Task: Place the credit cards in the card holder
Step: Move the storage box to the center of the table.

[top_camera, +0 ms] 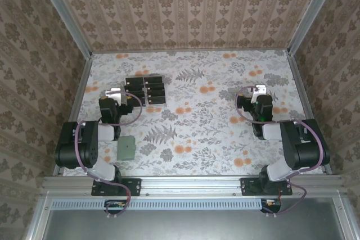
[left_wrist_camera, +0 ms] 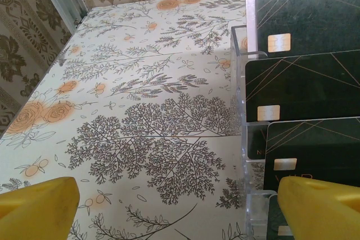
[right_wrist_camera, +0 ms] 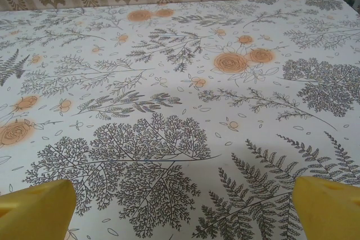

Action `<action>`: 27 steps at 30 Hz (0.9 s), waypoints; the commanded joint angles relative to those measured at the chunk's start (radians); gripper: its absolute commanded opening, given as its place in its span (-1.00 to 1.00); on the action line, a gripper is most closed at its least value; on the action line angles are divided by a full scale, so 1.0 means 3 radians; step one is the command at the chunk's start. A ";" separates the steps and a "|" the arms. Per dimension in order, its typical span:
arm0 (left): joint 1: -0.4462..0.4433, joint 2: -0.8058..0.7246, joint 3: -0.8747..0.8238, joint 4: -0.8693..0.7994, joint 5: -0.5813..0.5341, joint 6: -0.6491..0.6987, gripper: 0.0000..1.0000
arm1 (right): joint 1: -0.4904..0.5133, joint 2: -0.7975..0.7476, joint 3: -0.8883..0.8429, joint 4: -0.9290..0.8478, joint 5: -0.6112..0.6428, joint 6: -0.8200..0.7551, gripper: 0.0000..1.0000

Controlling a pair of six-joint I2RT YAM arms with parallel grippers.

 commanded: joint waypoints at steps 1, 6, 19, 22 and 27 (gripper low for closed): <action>0.0012 0.0003 0.0064 0.0000 0.0011 -0.0067 1.00 | -0.0014 0.0014 0.0050 0.0008 -0.0078 -0.0052 1.00; 0.0013 0.0006 0.0060 0.0003 0.0015 -0.0074 1.00 | -0.0012 0.0007 0.0045 0.0016 -0.0078 -0.0051 1.00; 0.0084 -0.0016 -0.0020 0.0136 0.0102 -0.0123 1.00 | -0.0014 0.0010 0.0040 0.0026 -0.0078 -0.0052 1.00; 0.0129 -0.0021 -0.0099 0.0267 0.0175 -0.0164 0.99 | -0.0019 0.0010 0.0045 0.0011 -0.0088 -0.0047 1.00; 0.0144 -0.0081 -0.0172 0.0343 0.0123 -0.0212 0.99 | -0.0018 0.0007 0.0040 0.0026 -0.0093 -0.0044 1.00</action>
